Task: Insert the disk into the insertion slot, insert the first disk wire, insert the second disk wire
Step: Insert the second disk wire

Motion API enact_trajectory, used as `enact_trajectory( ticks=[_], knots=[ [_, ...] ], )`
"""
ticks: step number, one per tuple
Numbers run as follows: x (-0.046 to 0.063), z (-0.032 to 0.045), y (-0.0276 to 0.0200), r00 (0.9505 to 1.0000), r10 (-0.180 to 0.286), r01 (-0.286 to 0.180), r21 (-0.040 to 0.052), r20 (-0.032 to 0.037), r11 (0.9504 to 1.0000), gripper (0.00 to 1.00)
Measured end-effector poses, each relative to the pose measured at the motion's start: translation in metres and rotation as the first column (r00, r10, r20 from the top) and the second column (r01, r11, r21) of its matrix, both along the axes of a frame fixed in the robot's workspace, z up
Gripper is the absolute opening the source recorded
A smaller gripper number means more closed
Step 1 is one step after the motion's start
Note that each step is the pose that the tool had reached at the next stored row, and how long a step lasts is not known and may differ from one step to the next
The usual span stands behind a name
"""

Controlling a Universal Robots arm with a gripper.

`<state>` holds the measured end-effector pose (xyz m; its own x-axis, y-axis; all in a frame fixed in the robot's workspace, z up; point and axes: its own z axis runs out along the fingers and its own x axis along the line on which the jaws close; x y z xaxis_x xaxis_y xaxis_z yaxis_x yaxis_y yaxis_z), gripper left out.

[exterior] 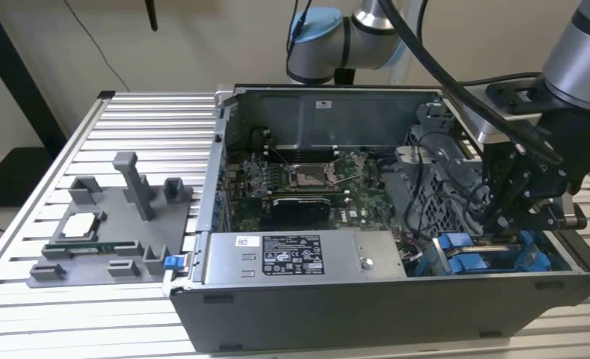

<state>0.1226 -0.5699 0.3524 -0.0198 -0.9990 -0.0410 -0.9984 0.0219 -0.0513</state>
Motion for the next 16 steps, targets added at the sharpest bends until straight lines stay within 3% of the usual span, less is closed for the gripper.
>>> enact_trajectory(
  ticks=[7,16],
  knots=[
    [0.0026,-0.0059,0.0030,1.0000,0.000,0.000,-0.0001,0.0052,1.0000,0.00],
    [0.0040,-0.0081,0.0029,0.9999,0.012,-0.012,-0.0001,0.0053,0.9999,0.00]
  ],
)
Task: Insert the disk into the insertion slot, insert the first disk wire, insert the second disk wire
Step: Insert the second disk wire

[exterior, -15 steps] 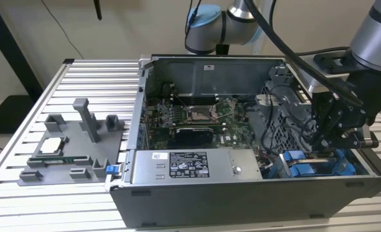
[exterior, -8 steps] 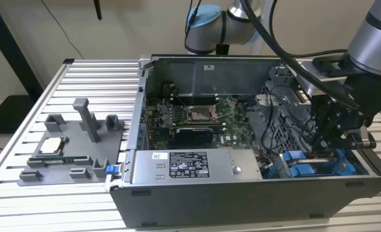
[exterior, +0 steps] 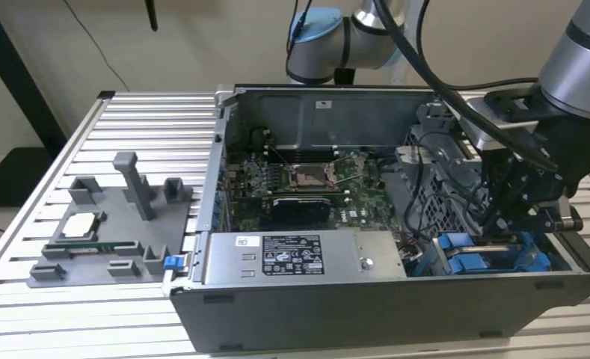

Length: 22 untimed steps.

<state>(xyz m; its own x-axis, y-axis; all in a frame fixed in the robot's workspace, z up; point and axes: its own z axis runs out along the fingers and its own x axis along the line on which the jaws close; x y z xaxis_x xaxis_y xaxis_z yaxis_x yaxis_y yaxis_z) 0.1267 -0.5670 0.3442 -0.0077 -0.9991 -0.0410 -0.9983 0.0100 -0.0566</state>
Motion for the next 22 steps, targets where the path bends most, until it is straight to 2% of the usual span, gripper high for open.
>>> enact_trajectory(
  ticks=[17,18,22],
  knots=[
    [0.002,-0.0091,0.0000,0.9999,0.014,-0.014,-0.0007,0.0001,0.9999,0.00],
    [0.002,-0.0087,0.0001,0.9999,0.014,-0.014,0.0015,0.0002,0.9999,1.00],
    [0.002,0.0064,0.0000,0.9999,0.014,-0.014,0.0027,0.0000,0.9999,1.00]
  ],
)
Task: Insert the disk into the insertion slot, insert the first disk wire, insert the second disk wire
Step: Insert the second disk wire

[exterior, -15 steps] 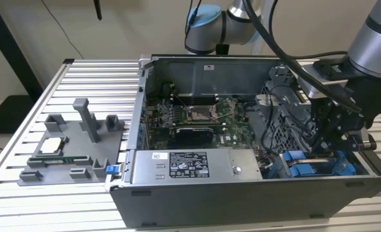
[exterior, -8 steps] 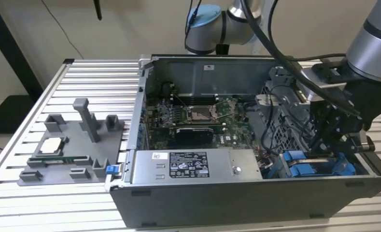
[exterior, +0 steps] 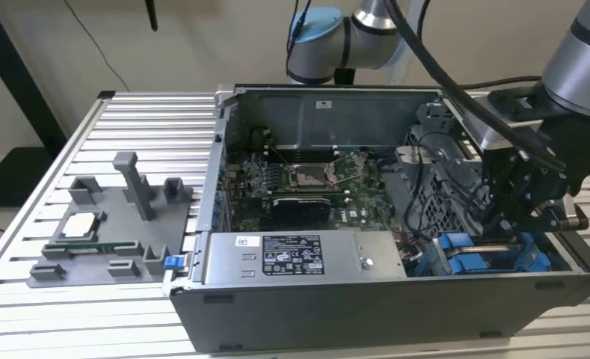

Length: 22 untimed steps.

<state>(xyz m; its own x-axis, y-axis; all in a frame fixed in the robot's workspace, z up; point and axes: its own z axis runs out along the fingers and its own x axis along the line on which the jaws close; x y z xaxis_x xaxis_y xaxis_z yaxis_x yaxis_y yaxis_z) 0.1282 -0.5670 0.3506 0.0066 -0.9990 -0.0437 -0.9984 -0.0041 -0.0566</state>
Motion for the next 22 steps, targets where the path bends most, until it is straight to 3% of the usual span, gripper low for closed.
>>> enact_trajectory(
  ticks=[10,17,22],
  knots=[
    [0.000,0.0395,0.0001,1.0000,0.000,0.000,0.0000,-0.0010,1.0000,1.00],
    [0.000,0.0527,0.0001,0.9998,0.000,0.000,0.0001,-0.0199,1.0000,1.00],
    [0.000,0.0586,0.0001,0.9998,0.000,0.000,0.0004,-0.0204,1.0000,1.00]
  ],
)
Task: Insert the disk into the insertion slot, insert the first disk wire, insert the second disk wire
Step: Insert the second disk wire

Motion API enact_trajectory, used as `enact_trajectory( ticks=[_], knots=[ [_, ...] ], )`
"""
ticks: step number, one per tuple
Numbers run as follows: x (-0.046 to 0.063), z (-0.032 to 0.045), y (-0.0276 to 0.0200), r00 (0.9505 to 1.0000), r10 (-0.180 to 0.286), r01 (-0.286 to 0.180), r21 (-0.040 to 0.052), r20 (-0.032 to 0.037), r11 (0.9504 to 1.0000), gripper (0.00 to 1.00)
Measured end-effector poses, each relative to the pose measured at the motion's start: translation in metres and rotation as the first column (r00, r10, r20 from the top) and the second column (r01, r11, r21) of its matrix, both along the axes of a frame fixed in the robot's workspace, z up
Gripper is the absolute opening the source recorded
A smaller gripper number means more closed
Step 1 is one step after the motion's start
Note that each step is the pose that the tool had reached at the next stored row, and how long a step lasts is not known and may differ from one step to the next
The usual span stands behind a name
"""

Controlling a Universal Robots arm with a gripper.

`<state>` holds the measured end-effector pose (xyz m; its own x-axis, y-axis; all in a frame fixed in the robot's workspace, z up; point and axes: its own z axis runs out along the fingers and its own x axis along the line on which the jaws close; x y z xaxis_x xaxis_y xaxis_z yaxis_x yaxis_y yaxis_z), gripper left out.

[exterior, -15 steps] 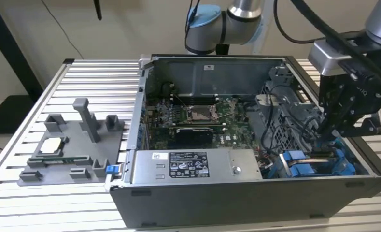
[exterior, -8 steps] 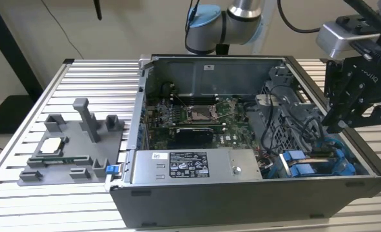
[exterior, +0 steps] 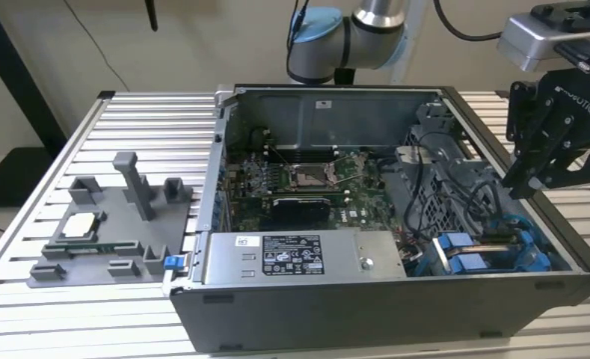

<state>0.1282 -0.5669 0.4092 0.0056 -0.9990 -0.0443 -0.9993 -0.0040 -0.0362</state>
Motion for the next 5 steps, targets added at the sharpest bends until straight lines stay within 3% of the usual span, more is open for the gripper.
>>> enact_trajectory(
  ticks=[5],
  knots=[
    [0.0000,0.0007,0.0000,1.0000,0.000,0.000,-0.0002,0.0000,1.0000,1.00]
  ],
)
